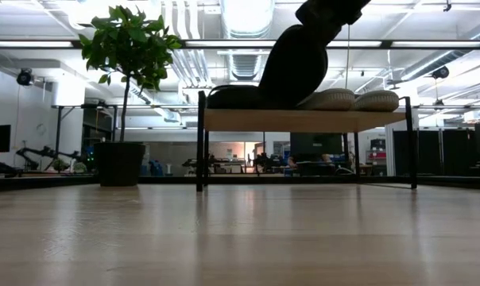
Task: Pick and place slides into the shelf
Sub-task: Put the black slide on the shelf
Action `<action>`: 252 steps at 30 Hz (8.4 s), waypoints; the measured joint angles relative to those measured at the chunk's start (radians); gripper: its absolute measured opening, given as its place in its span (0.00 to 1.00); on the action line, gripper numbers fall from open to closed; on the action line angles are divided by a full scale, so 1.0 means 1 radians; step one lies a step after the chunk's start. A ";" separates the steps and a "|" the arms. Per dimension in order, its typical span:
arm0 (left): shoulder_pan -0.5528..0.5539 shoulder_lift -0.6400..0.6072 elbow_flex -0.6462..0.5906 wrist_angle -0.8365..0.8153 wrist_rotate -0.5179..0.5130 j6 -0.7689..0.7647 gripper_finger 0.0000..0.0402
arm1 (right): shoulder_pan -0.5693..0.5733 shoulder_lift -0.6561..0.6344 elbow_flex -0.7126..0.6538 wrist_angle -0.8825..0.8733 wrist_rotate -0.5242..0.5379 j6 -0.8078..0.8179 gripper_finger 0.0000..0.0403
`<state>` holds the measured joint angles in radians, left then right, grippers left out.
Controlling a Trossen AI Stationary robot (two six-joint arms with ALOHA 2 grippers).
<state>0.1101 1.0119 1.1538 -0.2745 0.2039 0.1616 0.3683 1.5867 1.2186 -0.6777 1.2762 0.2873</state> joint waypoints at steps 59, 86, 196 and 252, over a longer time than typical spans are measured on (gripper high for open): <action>0.000 0.000 0.000 -0.050 0.000 -0.050 0.58 | 0.199 0.002 0.151 -0.406 -0.139 0.004 0.10; -0.001 0.000 0.000 -0.059 0.001 -0.051 0.58 | 0.087 0.128 0.224 -0.363 -0.152 -0.188 0.10; -0.001 0.001 -0.002 -0.128 0.032 -0.077 0.58 | -0.018 0.127 0.277 -0.426 -0.079 0.110 0.10; -0.002 0.001 -0.002 -0.129 0.038 -0.078 0.58 | -0.035 0.125 0.029 -0.117 -0.118 0.067 0.09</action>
<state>0.1081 1.0130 1.1515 -0.4035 0.2417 0.0838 0.3328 1.7119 1.2478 -0.7951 1.1583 0.3539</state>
